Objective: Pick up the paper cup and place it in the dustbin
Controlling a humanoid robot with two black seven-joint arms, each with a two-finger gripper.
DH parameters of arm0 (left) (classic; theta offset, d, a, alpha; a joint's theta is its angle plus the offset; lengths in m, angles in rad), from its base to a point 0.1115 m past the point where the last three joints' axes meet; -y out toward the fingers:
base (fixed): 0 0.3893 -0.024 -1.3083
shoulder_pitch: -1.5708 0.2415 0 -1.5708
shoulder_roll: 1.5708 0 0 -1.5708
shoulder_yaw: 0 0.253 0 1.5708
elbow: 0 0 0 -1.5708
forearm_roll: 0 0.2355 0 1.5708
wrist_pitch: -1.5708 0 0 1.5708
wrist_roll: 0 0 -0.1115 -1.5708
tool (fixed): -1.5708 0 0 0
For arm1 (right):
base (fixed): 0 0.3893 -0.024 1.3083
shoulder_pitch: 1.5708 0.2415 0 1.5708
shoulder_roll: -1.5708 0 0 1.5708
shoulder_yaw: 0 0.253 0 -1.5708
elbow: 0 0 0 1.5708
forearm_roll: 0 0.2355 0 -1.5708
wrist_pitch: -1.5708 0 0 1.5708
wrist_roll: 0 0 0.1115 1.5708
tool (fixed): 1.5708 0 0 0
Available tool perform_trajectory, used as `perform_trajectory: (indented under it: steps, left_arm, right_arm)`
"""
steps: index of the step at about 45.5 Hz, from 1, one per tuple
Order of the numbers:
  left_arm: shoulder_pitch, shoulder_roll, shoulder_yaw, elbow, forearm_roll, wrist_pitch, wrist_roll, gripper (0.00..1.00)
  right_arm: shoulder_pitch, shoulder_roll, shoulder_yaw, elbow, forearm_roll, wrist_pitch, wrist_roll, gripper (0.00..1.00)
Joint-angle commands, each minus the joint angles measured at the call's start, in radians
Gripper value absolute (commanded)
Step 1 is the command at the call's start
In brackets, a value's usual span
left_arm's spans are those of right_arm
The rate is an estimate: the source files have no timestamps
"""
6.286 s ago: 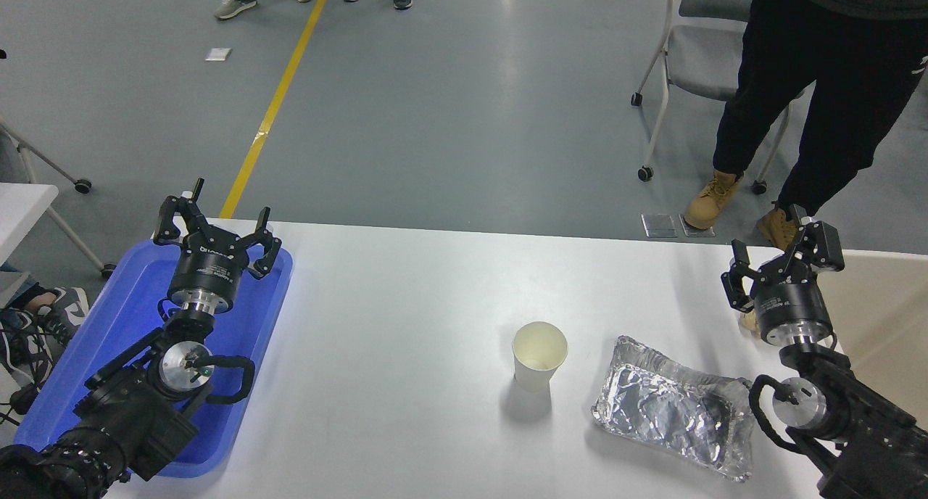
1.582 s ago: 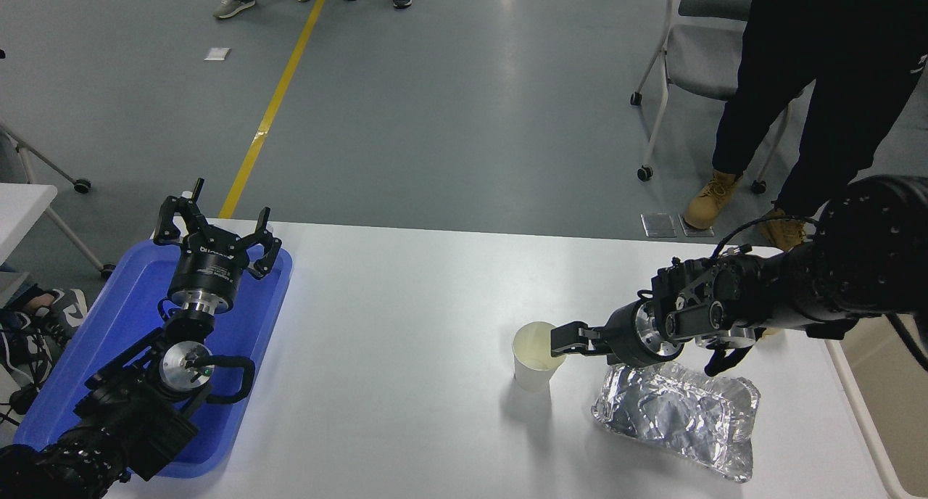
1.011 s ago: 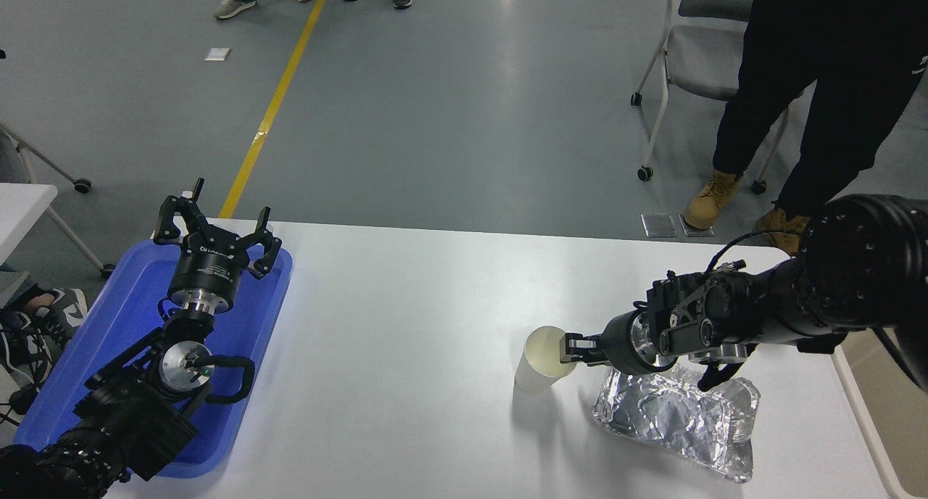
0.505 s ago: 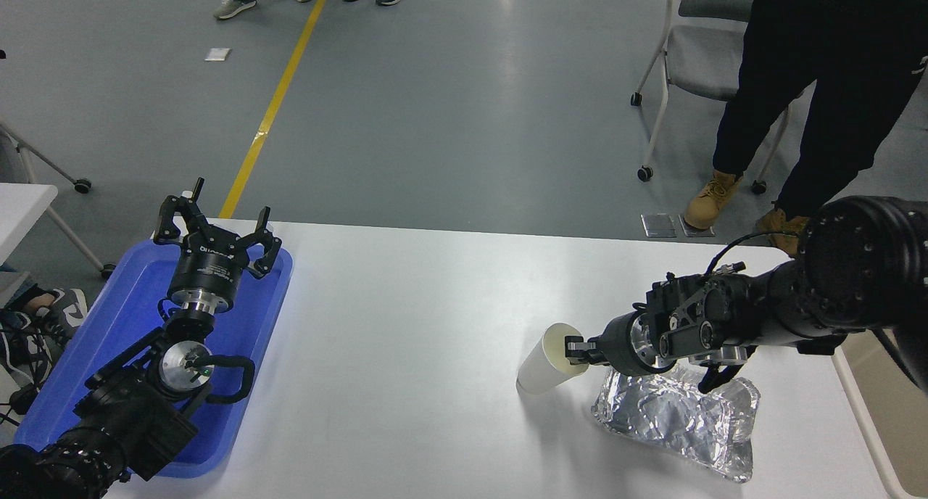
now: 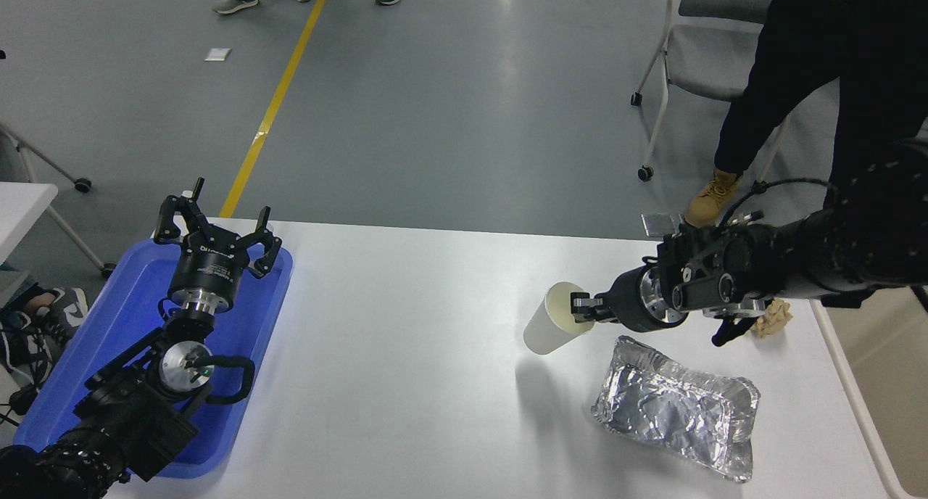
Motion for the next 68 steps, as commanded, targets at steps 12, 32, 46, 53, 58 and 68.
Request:
perform_trajectory:
  steps: [12,32,46,53,58,68]
  left_arm:
    - [0.0,0.0,0.0,0.0,0.001,0.0,0.0,1.0]
    - [0.0,0.0,0.0,0.0,0.001,0.001,0.0,1.0]
    - [0.0,0.0,0.0,0.0,0.001,0.001,0.0,1.0]
    - [0.0,0.0,0.0,0.0,0.001,0.0,0.0,1.0]
    - [0.0,0.0,0.0,0.0,0.001,0.0,0.0,1.0]
    - [0.0,0.0,0.0,0.0,0.001,0.001,0.0,1.0]
  right_arm:
    - [0.314,-0.182,-0.032,0.025,-0.042,0.228,-0.001,0.0]
    - [0.526,-0.362,-0.03,0.023,-0.151,0.412,-0.001,0.0]
    - [0.57,-0.415,-0.034,0.023,-0.177,0.441,-0.001,0.0]
    - [0.564,-0.414,-0.032,0.023,-0.177,0.441,-0.001,0.0]
    - [0.557,-0.414,-0.032,0.02,-0.176,0.438,-0.001,0.0]
    - [0.494,-0.461,-0.035,-0.038,-0.18,0.415,-0.007,0.0]
